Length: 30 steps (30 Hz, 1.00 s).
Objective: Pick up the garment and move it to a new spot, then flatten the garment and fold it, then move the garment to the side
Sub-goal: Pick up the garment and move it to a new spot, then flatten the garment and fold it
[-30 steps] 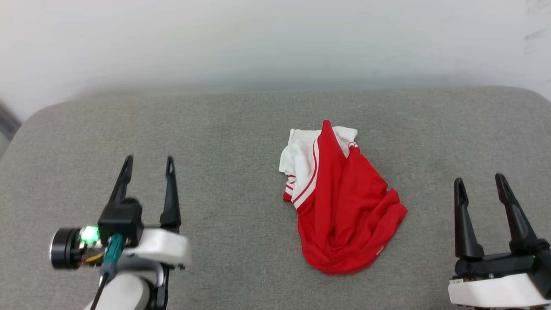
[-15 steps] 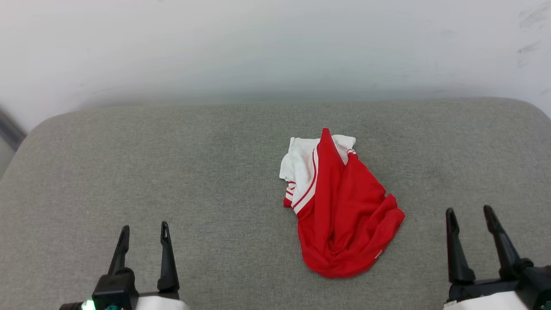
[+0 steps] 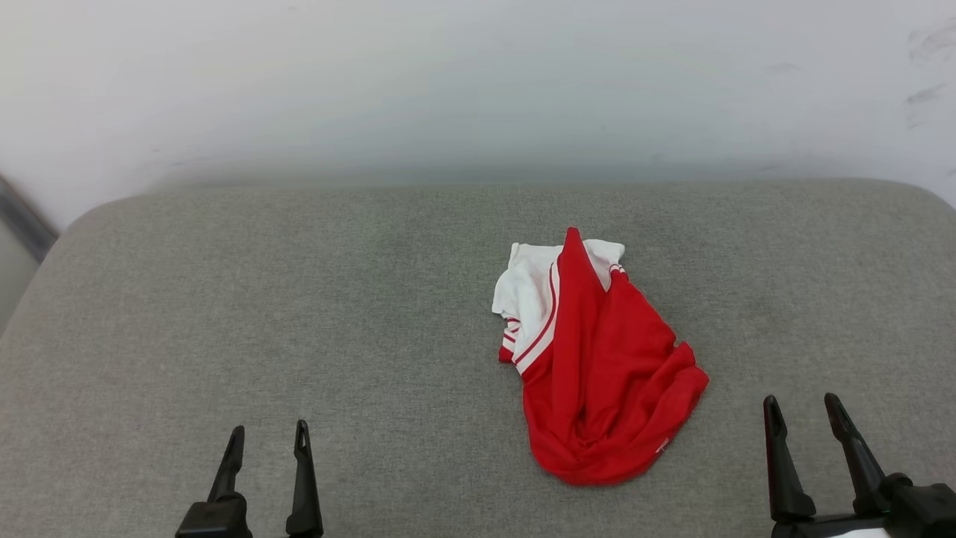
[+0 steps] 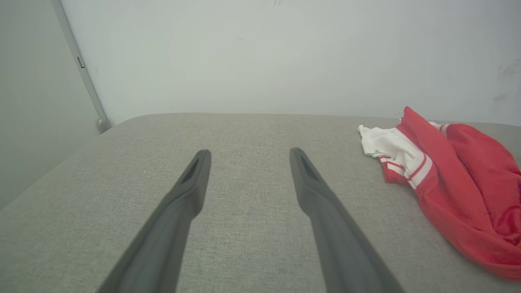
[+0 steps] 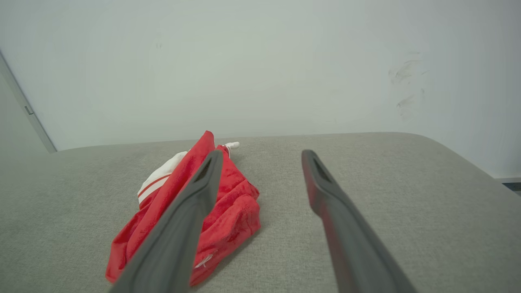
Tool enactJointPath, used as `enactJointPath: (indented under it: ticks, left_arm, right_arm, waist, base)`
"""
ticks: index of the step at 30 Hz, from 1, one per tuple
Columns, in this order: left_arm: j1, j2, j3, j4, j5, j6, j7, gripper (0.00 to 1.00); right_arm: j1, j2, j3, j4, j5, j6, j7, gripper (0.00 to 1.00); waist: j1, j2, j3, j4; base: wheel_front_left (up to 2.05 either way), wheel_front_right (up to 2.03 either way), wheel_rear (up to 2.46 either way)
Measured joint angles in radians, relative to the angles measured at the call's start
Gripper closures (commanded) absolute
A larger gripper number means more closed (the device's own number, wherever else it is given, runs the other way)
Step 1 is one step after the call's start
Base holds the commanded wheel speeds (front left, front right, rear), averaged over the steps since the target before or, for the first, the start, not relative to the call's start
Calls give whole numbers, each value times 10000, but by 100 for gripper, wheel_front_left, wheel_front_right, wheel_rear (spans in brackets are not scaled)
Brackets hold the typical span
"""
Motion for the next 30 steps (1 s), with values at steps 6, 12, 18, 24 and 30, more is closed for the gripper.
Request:
enactJointPath:
  ticks: [6, 12, 18, 24, 30]
  left_arm:
    - [121, -341, 414, 151, 337, -466, 0, 0]
    - [146, -516, 717, 192, 545, -732, 0, 0]
    - [149, -625, 913, 219, 665, -882, 0, 0]
    - [82, -665, 1005, 380, 727, -1104, 0, 0]
    - [-1037, -441, 1260, 667, 840, -1716, 0, 0]
  right_arm:
    - [55, 0, 52, 75, 65, 0, 0, 0]
    - [107, 0, 79, 88, 67, 0, 0, 0]
    - [119, 0, 86, 86, 65, 0, 0, 0]
    - [126, 0, 92, 81, 65, 0, 0, 0]
    - [17, 0, 127, 48, 36, 0, 0, 0]
  waist:
    - [0, 0, -33, 40]
    - [0, 0, -33, 40]
    - [0, 0, -15, 28]
    - [0, 0, 15, -11]
    - [0, 0, 91, -116]
  base:
    - [0, 0, 0]
    - [0, 0, 0]
    - [0, 0, 0]
    - [0, 0, 0]
    - [0, 0, 0]
